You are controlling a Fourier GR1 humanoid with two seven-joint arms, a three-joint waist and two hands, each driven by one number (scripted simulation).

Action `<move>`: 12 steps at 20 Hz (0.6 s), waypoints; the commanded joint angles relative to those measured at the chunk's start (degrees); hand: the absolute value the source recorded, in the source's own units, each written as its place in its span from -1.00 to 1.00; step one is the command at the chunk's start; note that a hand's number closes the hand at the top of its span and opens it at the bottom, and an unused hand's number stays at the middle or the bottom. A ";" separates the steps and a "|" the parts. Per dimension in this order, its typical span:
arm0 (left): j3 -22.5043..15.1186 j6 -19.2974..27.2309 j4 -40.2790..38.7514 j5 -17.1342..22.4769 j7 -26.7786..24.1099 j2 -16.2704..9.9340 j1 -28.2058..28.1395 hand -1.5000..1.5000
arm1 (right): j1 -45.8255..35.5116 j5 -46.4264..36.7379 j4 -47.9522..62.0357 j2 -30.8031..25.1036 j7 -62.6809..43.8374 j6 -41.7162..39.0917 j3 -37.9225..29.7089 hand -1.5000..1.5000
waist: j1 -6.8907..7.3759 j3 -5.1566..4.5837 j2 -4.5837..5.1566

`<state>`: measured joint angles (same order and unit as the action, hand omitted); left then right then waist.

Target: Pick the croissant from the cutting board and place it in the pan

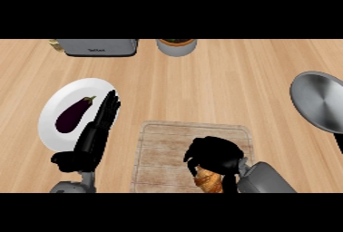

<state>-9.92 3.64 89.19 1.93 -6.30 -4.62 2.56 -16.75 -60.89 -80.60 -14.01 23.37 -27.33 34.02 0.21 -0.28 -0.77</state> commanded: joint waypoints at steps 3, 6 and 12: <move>1.56 -0.99 -1.22 -0.30 0.67 0.53 1.36 0.00 | 0.60 -3.52 3.45 1.40 3.49 3.43 -2.01 1.00 | -0.10 0.28 0.77; 1.51 -0.32 -5.52 -1.34 -4.95 1.89 0.14 0.00 | 2.19 -4.13 2.55 1.89 4.43 7.87 -2.76 1.00 | -0.26 0.27 0.79; 1.51 0.53 0.09 -1.27 -0.99 0.67 -1.30 0.00 | 2.56 -0.61 2.21 5.77 -14.65 11.44 -21.28 1.00 | -2.03 0.28 0.49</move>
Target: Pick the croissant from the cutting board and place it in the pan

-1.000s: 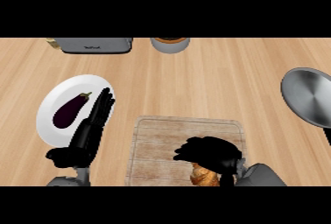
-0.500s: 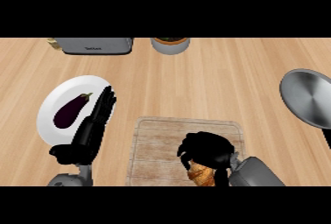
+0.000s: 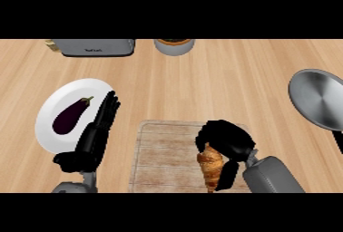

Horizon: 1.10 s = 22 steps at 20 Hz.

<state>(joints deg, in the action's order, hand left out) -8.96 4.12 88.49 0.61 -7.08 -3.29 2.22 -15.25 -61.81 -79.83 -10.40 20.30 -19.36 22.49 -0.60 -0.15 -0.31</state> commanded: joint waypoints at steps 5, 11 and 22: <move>1.23 0.39 0.74 0.27 0.06 -0.83 -1.68 0.00 | -0.90 -2.23 1.11 6.49 -34.19 12.46 -23.98 1.00 | -2.35 0.07 -0.14; -0.40 -1.19 1.55 0.47 0.40 -0.62 -1.94 0.00 | -10.03 -13.32 -5.28 9.99 -51.45 22.37 -25.67 1.00 | 0.76 0.09 0.12; 0.84 -2.42 -0.19 0.33 -2.22 -1.08 -1.80 0.00 | -10.56 -4.43 -7.06 7.03 -54.06 31.84 -37.10 1.00 | 0.55 0.16 0.37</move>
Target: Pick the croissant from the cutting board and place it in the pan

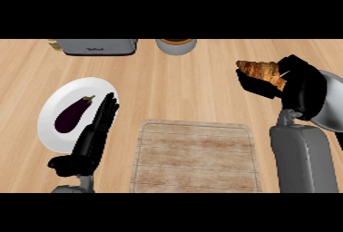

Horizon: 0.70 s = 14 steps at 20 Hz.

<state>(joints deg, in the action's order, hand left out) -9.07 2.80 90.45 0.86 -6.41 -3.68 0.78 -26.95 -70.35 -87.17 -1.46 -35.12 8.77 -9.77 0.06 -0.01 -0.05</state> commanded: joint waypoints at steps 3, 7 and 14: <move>-1.79 -0.53 3.75 -0.89 1.41 0.23 -2.85 0.00 | -1.61 6.35 4.12 -4.69 1.52 5.23 -7.63 1.00 | 0.25 0.03 0.03; -0.66 0.36 3.71 -1.15 2.75 0.41 -0.45 0.00 | 0.64 8.80 13.67 -9.52 9.51 14.29 -12.43 1.00 | 0.42 0.06 0.16; 1.24 -1.18 1.52 0.29 2.91 -0.21 2.58 0.00 | -1.05 7.71 29.59 -19.48 19.42 28.18 -18.31 1.00 | 0.91 0.11 0.42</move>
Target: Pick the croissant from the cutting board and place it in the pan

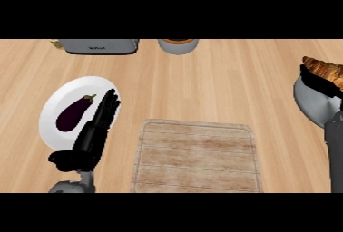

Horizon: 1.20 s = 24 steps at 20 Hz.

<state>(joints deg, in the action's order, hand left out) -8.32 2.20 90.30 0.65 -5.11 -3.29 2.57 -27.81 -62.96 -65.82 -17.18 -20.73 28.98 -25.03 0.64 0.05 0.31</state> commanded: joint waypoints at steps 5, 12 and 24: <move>-0.54 -1.30 3.11 0.23 1.57 -0.74 -1.36 0.00 | -6.28 10.79 22.40 -9.40 16.18 16.10 -9.31 1.00 | 1.15 0.13 0.21; -0.99 -0.81 1.76 -0.29 1.22 0.58 -0.32 0.00 | -10.43 19.97 38.13 -18.30 31.32 15.77 -14.96 1.00 | 1.65 0.25 0.59; -0.07 -3.06 -0.22 1.05 -1.63 -0.21 -0.10 0.00 | -14.25 20.98 52.47 -21.29 29.16 -9.97 -15.36 -1.00 | 2.91 0.37 1.23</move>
<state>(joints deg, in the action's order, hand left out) -9.48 0.38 90.40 0.40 -5.92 -2.71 3.07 -41.44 -44.31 -15.75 -37.61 4.36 22.38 -38.60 3.69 0.41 1.57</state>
